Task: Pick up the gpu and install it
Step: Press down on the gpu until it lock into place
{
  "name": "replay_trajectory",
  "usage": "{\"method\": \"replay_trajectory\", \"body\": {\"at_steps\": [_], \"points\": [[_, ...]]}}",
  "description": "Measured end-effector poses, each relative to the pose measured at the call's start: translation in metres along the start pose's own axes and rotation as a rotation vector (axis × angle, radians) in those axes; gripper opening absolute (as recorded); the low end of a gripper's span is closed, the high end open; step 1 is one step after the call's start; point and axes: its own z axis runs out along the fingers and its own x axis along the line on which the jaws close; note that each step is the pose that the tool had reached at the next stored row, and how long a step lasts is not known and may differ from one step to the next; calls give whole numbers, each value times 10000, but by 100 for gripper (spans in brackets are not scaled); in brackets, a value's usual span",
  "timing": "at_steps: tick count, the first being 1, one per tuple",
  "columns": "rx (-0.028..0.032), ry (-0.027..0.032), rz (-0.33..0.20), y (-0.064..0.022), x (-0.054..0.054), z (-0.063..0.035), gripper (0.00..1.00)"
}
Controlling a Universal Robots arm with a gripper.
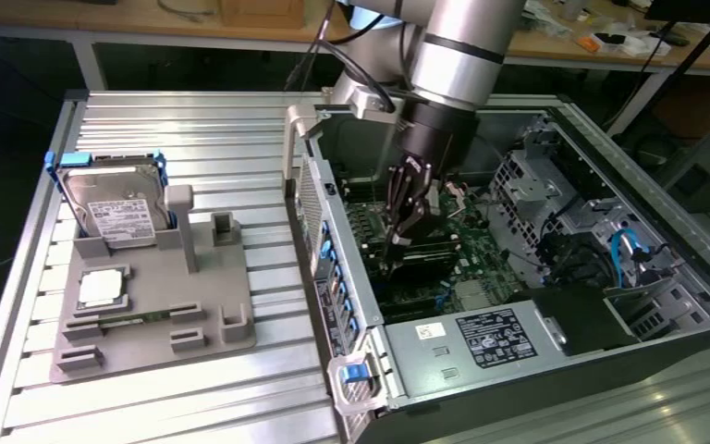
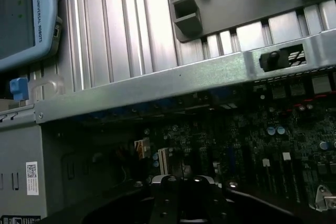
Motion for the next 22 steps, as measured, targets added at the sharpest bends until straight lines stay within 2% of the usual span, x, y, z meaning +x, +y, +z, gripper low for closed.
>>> {"method": "replay_trajectory", "body": {"at_steps": [4,6,7,11,13,16,18,19,20,22], "points": [[141,-29,53,69,28,-39,10],[193,-40,74,105,43,-65,10],[236,-48,90,139,56,-87,10],[375,-70,146,269,75,-68,10],[407,-24,163,324,82,-57,10],[437,161,196,366,86,-49,10],[458,231,212,371,77,-51,10],[481,365,237,373,69,-54,10],[508,526,266,374,65,-56,10],[562,890,330,377,49,-61,10]]}}
